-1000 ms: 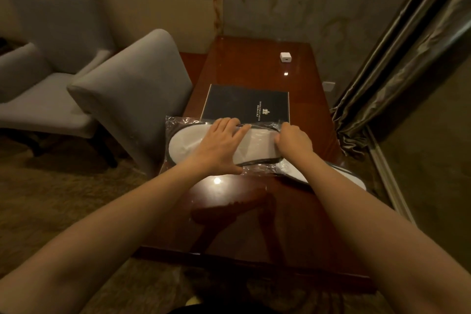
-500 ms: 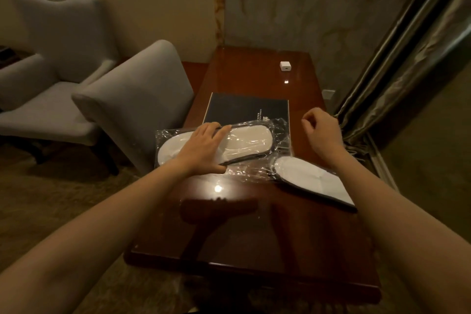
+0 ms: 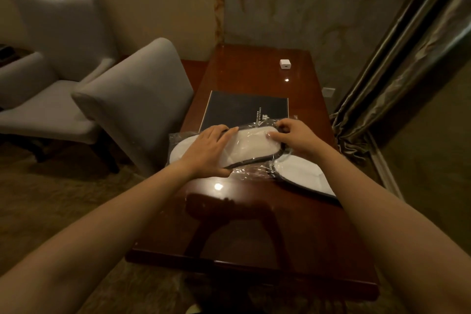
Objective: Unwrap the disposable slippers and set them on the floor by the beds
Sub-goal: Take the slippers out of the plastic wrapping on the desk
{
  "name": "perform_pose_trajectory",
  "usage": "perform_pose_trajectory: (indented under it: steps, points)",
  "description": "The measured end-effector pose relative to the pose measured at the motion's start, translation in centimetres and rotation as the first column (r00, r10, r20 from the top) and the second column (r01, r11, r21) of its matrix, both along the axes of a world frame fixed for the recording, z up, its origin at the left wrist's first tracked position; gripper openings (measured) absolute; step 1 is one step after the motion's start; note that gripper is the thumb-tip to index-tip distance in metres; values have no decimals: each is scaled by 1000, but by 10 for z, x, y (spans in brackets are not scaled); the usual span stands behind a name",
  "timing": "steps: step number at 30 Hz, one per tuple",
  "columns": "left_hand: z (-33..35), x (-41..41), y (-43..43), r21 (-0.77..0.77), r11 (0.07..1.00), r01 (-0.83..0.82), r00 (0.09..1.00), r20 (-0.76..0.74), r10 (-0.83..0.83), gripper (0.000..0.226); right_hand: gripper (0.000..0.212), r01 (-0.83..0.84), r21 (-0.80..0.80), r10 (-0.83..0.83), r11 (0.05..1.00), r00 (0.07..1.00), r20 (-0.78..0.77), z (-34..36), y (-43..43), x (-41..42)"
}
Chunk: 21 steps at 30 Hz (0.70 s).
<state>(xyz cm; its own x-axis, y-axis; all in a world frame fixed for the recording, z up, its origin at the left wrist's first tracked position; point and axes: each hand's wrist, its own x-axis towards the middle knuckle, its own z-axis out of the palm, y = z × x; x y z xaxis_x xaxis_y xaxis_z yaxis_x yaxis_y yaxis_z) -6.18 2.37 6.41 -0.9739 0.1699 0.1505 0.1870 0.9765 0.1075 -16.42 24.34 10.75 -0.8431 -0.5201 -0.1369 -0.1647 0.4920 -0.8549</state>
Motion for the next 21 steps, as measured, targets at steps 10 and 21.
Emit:
perform_pose_trajectory:
  steps: [10,21]
  points:
    - [-10,-9,2,15,1000,-20,999,31,19,106,24,151,-182,-119,972,977,176,-2,29,-12]
    - [-22,-10,-5,98,994,-44,996,78,36,64,64,44,539,389,841,642,-661,-4,48,-16]
